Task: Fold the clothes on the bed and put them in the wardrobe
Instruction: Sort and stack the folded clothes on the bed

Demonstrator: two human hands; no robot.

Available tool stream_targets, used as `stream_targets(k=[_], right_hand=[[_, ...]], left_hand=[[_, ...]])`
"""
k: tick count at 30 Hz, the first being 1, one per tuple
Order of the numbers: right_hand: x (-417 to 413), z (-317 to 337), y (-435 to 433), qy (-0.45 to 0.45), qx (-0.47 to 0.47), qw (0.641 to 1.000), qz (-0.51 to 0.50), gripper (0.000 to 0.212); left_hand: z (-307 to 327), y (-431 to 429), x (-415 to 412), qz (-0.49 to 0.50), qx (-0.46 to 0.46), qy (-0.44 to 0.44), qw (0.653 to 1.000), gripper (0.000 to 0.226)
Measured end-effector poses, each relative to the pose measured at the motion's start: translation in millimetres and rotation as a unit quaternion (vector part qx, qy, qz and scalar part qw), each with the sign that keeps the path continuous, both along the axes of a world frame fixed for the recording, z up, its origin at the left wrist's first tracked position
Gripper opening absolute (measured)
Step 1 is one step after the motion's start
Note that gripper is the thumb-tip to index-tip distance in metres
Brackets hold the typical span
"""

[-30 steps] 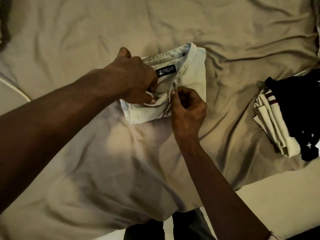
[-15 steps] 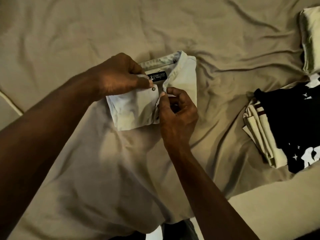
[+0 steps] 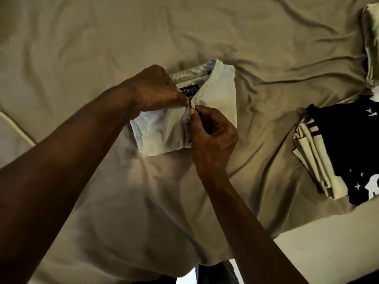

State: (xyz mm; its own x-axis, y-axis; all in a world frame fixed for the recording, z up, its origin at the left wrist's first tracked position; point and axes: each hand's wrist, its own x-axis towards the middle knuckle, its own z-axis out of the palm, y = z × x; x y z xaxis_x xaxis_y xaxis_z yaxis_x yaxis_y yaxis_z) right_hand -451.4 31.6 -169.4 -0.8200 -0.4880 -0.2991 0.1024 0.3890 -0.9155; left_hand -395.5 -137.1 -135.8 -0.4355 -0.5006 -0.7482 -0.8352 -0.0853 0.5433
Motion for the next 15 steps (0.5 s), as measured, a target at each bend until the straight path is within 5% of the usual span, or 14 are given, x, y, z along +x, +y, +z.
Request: stream_targets(k=[9,15], right_hand=[[6,-10,-4,0.017,0.025,0.999,-0.014,0.007],[12,-13,-13,0.113,0.053,0.992,0.003,0.007]], left_hand=[[-8,13,-3,0.033,-0.052,-0.030,0.998,0.041],[-14,15,1,0.073,-0.054,-0.024,0.996,0.037]])
